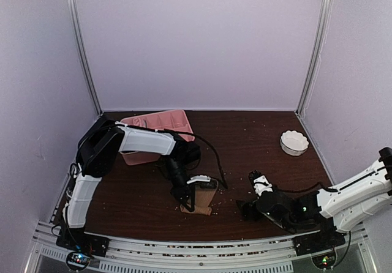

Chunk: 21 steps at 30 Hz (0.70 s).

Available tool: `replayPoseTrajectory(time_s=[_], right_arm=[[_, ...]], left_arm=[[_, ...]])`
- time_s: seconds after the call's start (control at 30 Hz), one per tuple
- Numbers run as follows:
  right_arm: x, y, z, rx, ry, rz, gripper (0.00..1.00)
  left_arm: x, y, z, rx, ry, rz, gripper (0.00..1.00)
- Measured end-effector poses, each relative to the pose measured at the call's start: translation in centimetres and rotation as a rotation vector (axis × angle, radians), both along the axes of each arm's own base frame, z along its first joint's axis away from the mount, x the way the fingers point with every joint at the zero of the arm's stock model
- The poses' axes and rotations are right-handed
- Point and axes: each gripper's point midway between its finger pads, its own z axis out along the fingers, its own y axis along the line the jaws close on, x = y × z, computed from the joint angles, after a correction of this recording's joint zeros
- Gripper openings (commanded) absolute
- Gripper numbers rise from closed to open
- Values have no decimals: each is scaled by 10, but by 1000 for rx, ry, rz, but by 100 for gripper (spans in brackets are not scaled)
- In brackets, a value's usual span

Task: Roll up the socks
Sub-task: Roll the sock at the center of the board.

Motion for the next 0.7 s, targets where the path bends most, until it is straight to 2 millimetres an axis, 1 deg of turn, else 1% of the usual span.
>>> replayPoseTrajectory(time_s=[0.07,0.13,0.27,0.3,0.4,0.53,0.63,0.7], right_arm=[[-4,-3,-7,-23,-8,36,99],[-14,4,-12,-71,-23,117,94],[-50,43,-20,-190,-85,381,81],[-57,52,-22,-220,-97,434,77],[-76,88,-23,-313,-148,584,68],[-85,136,-14,-368,-222,694,61],[-82,153,-16,-416,-259,740,53],[-76,158,-21,-447,-262,756,49]], left_arm=[[0,0,0,15,9,10,0],[0,0,-1,31,20,18,0],[1,0,-1,66,46,32,0],[1,0,-1,72,49,33,0],[1,0,-1,85,59,37,0],[0,0,-1,97,70,38,0],[0,0,-2,104,75,38,0],[1,0,-2,106,78,39,0]])
